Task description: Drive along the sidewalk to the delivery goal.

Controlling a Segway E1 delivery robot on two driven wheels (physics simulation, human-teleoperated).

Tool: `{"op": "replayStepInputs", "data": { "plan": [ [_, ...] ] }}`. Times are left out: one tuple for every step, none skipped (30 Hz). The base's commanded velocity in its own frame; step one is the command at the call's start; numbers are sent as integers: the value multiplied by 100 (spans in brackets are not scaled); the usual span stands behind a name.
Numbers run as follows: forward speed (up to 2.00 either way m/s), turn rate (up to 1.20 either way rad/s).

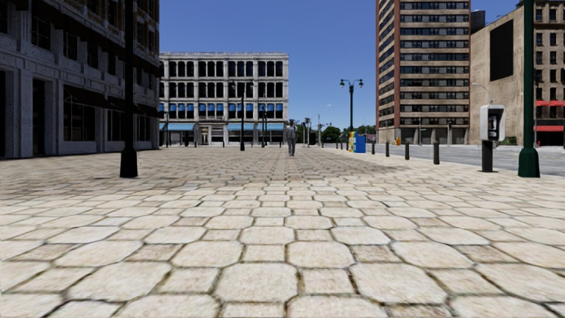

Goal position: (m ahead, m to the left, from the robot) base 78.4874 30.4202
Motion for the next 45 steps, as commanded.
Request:
{"op": "replayStepInputs", "data": {
  "plan": [
    [200, 5],
    [200, 9],
    [200, 19],
    [200, 19],
    [200, 27],
    [200, 30],
    [200, 31],
    [200, 31],
    [200, 31],
    [200, 31],
    [200, 31],
    [200, 31],
    [200, 31],
    [200, 31],
    [200, 31],
    [200, 31],
    [200, 31],
    [200, 31],
    [200, 31],
    [200, 31],
    [200, 31],
    [200, 31],
    [200, 31],
    [200, 31],
    [200, 31],
    [200, 31],
    [200, 31],
    [200, 31],
    [200, 31],
    [200, 31],
    [200, 31],
    [200, 31],
    [200, 31],
    [200, 31],
    [200, 31],
    [200, 31],
    [200, 31],
    [200, 31],
    [200, 31],
    [200, 31],
    [200, 31],
    [200, 31],
    [200, 31],
    [200, 31],
    [200, 27]
  ]
}}
